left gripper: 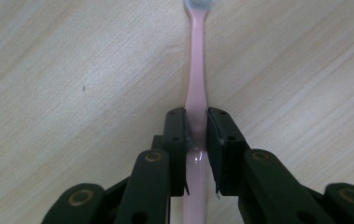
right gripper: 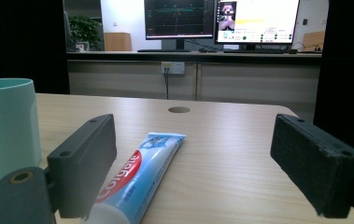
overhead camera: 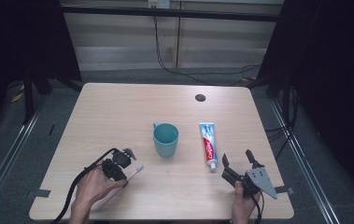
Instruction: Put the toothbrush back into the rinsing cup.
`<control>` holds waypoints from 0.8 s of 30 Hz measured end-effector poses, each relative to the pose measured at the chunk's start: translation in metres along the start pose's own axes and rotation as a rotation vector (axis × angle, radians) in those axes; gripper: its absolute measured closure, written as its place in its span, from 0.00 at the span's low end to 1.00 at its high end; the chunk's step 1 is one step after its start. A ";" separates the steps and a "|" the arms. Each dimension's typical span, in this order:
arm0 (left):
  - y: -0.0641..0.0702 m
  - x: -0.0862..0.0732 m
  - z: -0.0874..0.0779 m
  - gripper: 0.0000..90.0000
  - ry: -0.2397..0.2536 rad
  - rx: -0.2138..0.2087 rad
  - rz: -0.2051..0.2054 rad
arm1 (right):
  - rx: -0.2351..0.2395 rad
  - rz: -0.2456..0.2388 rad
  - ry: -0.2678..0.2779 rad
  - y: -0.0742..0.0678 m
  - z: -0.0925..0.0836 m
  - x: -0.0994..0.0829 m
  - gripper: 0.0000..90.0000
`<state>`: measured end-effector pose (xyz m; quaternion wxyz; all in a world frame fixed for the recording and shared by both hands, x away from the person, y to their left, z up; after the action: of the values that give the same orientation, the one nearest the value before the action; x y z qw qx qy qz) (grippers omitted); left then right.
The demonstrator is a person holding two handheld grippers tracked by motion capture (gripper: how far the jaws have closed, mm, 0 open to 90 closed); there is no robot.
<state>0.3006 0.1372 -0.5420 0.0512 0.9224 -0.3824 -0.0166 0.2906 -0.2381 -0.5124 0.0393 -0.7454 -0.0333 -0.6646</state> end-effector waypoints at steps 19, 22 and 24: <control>-0.013 -0.004 -0.010 0.88 0.054 -0.050 -0.110 | 0.000 0.000 0.000 0.000 0.000 0.000 0.16; -0.014 -0.004 -0.014 0.88 0.075 -0.055 -0.111 | 0.000 0.000 0.000 0.000 0.000 0.000 0.15; -0.013 -0.004 -0.017 0.88 0.104 -0.064 -0.117 | 0.000 0.000 0.000 0.000 0.000 0.000 0.16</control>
<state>0.3088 0.1505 -0.5266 0.0993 0.9407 -0.3240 0.0161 0.2906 -0.2382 -0.5124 0.0392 -0.7456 -0.0332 -0.6644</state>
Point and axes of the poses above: each handheld gripper's, and its own axes: z roughly forward along the jaws, x roughly out of its top, y roughly to its right, the point moved 8 cm from there along z, roughly forward along the jaws, and after that the axes turned 6 degrees about -y, right-handed, at the moved point
